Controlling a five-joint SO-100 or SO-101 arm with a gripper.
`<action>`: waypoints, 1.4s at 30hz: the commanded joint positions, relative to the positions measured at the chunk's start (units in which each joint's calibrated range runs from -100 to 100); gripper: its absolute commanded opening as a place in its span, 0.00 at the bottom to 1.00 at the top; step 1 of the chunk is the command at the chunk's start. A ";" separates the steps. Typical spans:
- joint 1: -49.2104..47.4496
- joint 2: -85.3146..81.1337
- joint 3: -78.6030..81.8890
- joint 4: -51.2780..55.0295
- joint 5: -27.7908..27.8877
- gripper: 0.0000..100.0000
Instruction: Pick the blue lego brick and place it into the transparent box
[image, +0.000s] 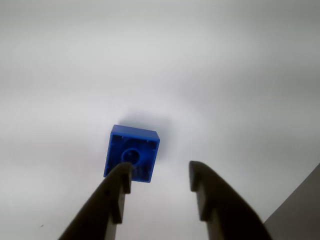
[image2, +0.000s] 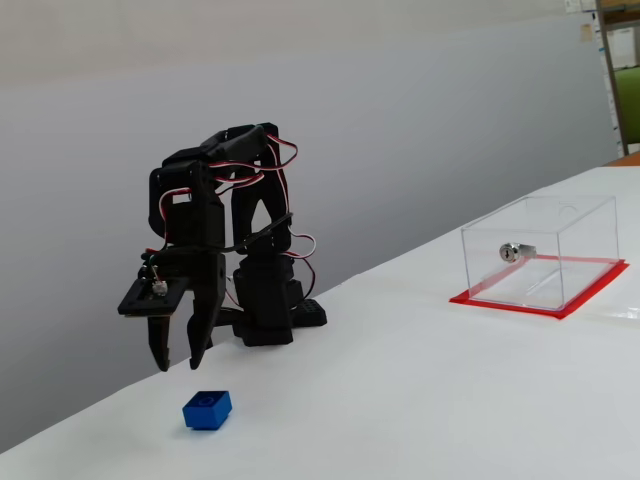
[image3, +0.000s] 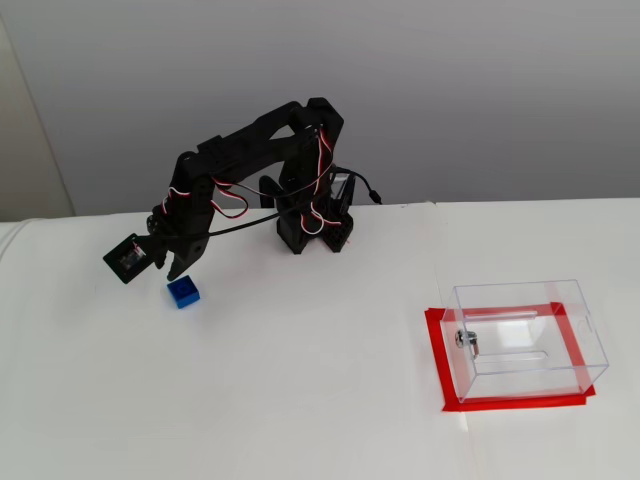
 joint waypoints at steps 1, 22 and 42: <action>1.53 0.28 -5.08 -1.28 1.49 0.19; -4.90 7.24 -4.54 -4.94 0.86 0.31; -6.60 8.01 1.34 -8.16 1.22 0.31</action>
